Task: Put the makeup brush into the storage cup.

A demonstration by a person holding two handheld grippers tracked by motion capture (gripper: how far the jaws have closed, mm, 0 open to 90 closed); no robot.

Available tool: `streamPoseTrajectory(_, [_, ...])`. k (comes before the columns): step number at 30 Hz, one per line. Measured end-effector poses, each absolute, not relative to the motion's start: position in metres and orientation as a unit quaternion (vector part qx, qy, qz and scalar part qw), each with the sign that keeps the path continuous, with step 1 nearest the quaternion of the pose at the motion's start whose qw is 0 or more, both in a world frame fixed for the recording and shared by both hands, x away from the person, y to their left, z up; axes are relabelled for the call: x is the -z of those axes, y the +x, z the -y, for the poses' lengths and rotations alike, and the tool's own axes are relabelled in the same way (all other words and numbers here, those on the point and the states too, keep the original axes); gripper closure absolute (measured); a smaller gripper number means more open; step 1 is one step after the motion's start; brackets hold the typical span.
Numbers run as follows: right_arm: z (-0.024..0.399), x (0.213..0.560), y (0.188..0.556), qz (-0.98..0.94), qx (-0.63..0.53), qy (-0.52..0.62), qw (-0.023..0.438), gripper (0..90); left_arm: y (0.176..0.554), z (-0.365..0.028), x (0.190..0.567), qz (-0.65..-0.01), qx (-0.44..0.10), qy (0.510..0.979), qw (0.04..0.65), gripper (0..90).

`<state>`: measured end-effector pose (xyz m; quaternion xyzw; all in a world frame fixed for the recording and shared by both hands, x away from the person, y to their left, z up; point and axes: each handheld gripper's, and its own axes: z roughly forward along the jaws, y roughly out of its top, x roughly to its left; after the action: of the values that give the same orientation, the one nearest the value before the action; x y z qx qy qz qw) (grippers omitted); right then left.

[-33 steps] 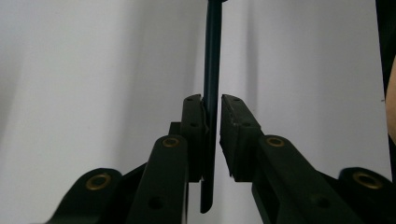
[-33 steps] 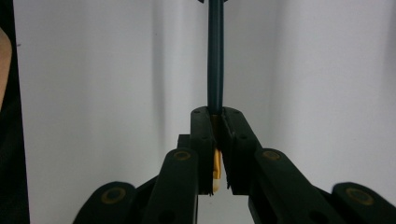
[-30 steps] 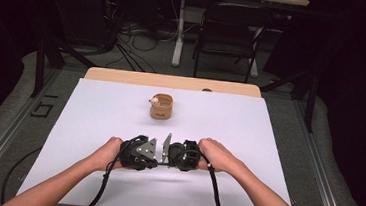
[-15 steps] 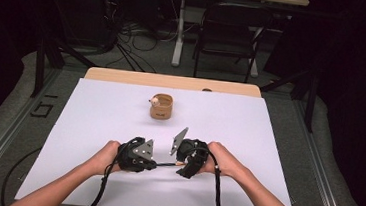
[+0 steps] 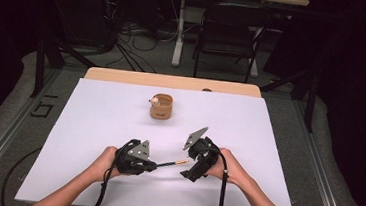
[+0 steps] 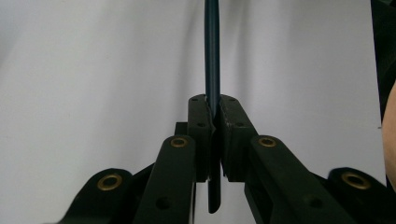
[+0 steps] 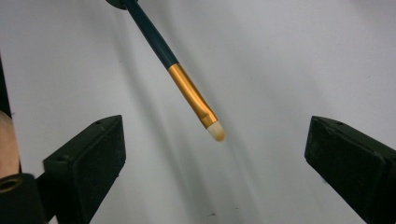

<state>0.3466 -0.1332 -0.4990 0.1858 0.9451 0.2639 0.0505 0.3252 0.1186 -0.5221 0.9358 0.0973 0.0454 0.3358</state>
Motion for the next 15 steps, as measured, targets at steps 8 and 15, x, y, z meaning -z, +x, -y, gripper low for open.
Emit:
streamPoseTrajectory(8, [0.146, 0.502, 0.347, -0.929, -0.299, 0.212, 0.058, 0.0, 0.322, -0.125, 0.528, -0.129, -0.050, 0.922, 0.362, 84.7])
streamPoseTrajectory(15, [0.157, 0.502, 0.347, -0.915, -0.321, 0.238, 0.053, 0.0, 0.322, -0.129, 0.530, -0.153, -0.055, 0.909, 0.384, 84.7])
